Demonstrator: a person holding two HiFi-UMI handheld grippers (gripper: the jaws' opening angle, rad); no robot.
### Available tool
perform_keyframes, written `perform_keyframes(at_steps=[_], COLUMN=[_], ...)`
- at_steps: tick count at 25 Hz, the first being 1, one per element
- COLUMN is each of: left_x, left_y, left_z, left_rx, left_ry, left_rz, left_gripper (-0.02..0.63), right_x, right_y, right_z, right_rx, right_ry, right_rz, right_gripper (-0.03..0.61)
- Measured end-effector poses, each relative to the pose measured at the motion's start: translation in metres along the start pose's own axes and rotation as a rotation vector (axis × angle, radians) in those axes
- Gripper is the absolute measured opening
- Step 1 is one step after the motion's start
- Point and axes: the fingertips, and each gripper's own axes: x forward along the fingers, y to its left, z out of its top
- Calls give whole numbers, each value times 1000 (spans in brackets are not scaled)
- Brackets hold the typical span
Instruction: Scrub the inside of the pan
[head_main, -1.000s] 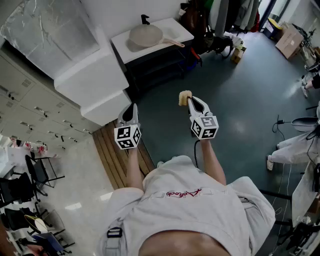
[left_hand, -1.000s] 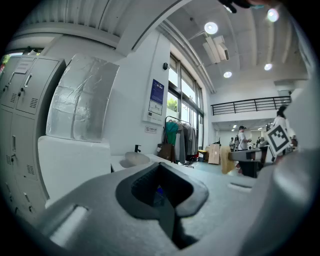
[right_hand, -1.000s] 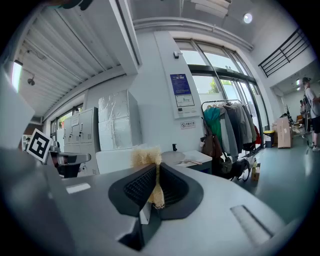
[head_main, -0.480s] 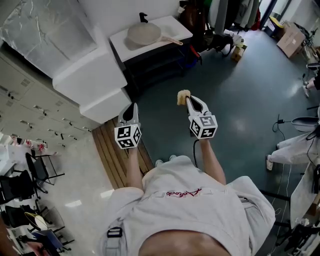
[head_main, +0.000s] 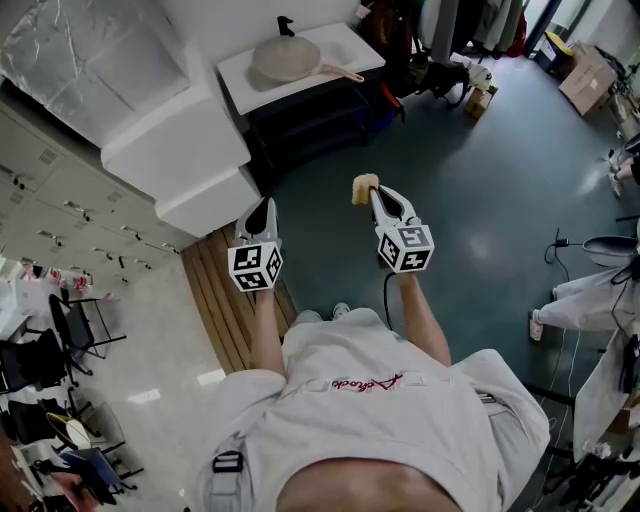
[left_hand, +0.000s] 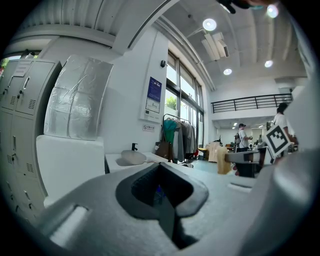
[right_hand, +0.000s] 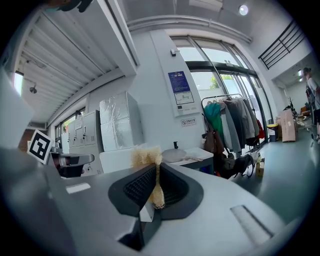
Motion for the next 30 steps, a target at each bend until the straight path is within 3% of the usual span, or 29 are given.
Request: perform_keyframes(at_steps=[15,30], left_x=[6,50], left_y=[-9,11], left_z=[-16,-25], left_rx=[-10,4], left_ry=[27,43], left_rz=[2,-25], left_gripper=[-2,-1], right_x=[2,51], right_y=[-9,-15], right_z=[-15,-17], right_rx=[-1,-11], right_ry=[32,35], right_rz=[17,25], right_gripper=[29,29])
